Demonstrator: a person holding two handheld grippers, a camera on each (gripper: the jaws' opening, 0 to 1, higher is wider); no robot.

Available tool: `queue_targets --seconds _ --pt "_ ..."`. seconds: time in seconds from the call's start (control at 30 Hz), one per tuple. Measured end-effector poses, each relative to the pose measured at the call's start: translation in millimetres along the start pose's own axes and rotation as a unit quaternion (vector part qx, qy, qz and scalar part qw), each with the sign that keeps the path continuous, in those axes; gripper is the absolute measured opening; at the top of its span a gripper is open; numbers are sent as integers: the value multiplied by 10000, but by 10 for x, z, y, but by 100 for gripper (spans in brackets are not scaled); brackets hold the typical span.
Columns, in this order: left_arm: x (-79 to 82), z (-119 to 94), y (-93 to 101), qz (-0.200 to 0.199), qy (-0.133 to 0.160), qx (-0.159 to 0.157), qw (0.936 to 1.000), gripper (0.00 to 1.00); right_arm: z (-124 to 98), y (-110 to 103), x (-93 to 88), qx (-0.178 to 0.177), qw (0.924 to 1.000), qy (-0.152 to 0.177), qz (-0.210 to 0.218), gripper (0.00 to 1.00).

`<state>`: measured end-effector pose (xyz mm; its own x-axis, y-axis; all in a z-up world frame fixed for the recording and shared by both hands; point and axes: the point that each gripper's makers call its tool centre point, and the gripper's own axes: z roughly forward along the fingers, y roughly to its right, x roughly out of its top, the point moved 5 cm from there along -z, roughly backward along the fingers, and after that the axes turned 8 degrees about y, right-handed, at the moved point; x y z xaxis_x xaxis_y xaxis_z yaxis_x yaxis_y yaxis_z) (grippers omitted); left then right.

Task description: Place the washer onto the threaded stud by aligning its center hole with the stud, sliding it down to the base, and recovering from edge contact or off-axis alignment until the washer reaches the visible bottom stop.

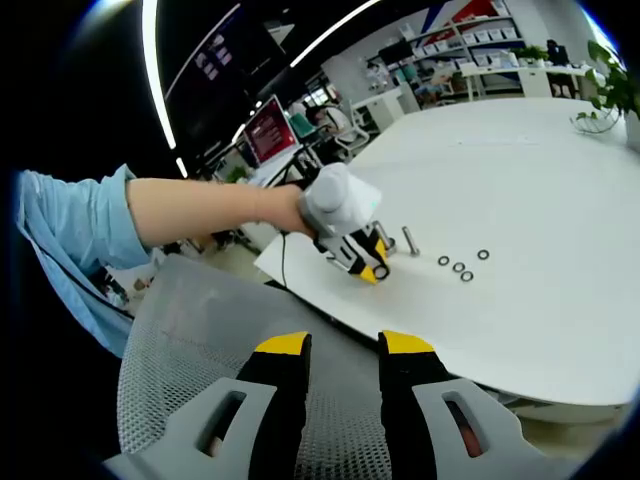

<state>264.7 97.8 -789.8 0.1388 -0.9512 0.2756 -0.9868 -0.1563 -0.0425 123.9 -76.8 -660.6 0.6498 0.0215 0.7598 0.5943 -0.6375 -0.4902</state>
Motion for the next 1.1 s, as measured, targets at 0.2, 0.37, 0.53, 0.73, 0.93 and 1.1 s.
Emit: queue_targets --seconds 0.2,0.37,0.53,0.73,0.93,1.1 --pt "7 -10 30 118 27 155 9998 20 -3 0 1 2 10000 7 -3 29" --pt "3 -20 35 -13 36 322 9995 20 -2 -3 0 9 10000 9 -7 29" --pt "-60 -43 1 37 -39 458 9989 19 -2 -4 1 11 10000 13 -8 29" --pt "-73 -133 0 -389 79 423 9983 19 0 -4 3 8 10000 12 -9 29" --pt "-44 -265 13 -420 173 441 9980 19 4 -4 5 16 10000 -3 -20 29" --pt "-3 -382 10 -588 294 392 9971 19 7 -2 5 18 10000 -18 -25 29"
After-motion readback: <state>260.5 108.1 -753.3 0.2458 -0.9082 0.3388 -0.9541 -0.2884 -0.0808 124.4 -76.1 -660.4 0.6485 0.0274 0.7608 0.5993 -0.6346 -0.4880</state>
